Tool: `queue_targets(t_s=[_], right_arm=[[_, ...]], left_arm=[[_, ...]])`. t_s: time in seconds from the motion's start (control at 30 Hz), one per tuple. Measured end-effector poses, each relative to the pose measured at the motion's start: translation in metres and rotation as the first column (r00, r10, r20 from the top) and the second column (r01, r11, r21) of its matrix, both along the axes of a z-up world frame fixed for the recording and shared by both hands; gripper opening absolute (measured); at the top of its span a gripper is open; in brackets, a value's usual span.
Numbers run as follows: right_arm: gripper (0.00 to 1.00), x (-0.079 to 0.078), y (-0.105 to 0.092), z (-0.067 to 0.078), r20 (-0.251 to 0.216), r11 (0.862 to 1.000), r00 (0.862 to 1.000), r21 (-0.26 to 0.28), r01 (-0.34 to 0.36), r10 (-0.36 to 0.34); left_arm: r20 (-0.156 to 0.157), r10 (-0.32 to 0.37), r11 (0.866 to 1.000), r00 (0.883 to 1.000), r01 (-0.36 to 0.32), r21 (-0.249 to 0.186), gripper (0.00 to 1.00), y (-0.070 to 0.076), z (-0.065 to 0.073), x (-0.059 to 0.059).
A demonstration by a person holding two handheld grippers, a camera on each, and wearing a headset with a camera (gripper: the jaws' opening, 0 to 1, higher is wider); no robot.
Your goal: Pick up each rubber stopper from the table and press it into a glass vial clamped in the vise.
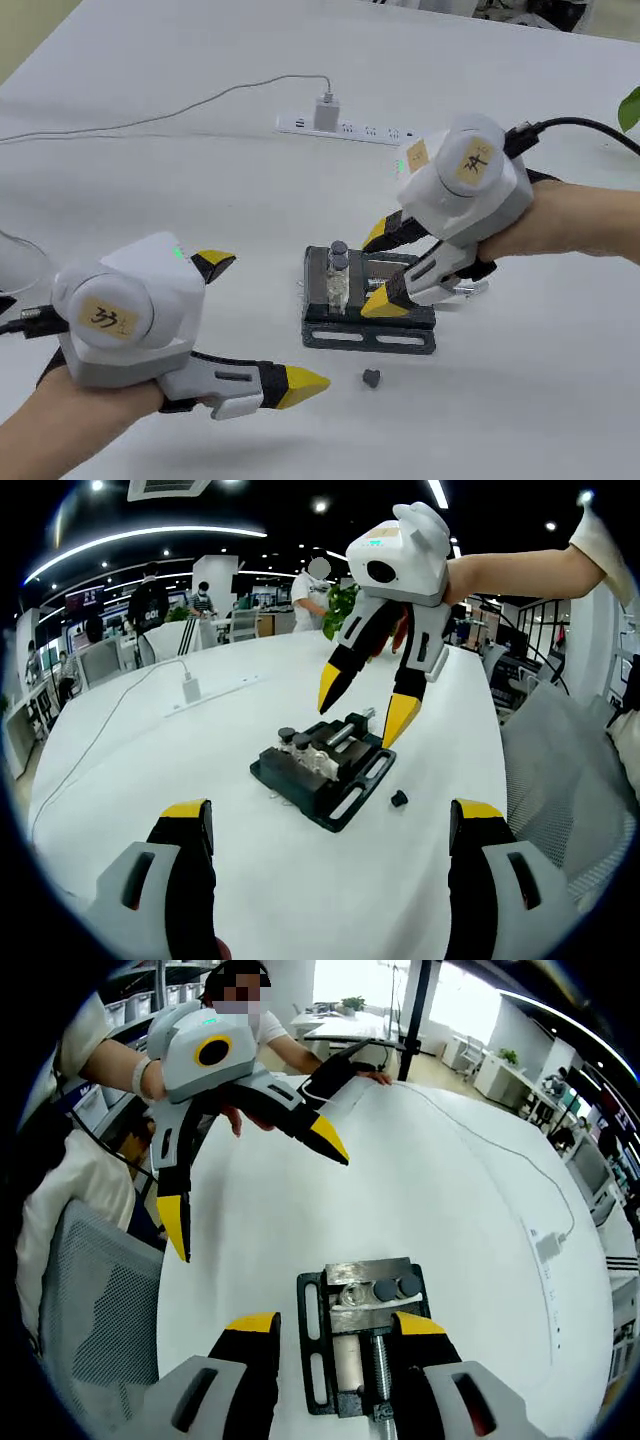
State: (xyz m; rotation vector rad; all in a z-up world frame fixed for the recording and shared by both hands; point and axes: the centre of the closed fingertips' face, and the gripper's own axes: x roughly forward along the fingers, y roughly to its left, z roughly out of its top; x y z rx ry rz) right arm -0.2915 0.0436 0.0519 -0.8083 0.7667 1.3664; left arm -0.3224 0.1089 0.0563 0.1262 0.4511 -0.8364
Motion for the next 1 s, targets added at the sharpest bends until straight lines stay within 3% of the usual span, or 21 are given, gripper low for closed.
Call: queue_targets(t_s=[0.2, 0.4, 0.83, 1.0], right_arm=[[0.40, -0.017, -0.003, 0.001, -0.009, 0.995, 0.997, 0.062, 0.072, -0.072], [0.40, -0.032, -0.008, -0.005, -0.018, 0.981, 0.989, 0.120, 0.150, -0.149], [0.38, -0.054, -0.026, -0.037, -0.062, 0.944, 0.955, 0.149, 0.296, -0.290], [0.34, -0.062, -0.031, -0.050, -0.059, 0.946, 0.954, 0.125, 0.300, -0.295]], left_arm=[[0.002, -0.016, 1.000, 1.000, 0.016, 0.006, 0.98, -0.001, 0.000, -0.005], [0.004, -0.034, 0.999, 0.999, 0.034, 0.011, 0.98, -0.002, 0.000, -0.010], [0.010, -0.060, 0.998, 0.998, 0.060, 0.027, 0.98, -0.002, 0.000, -0.012], [0.010, -0.059, 0.998, 0.998, 0.059, 0.030, 0.98, -0.002, 0.000, -0.012]])
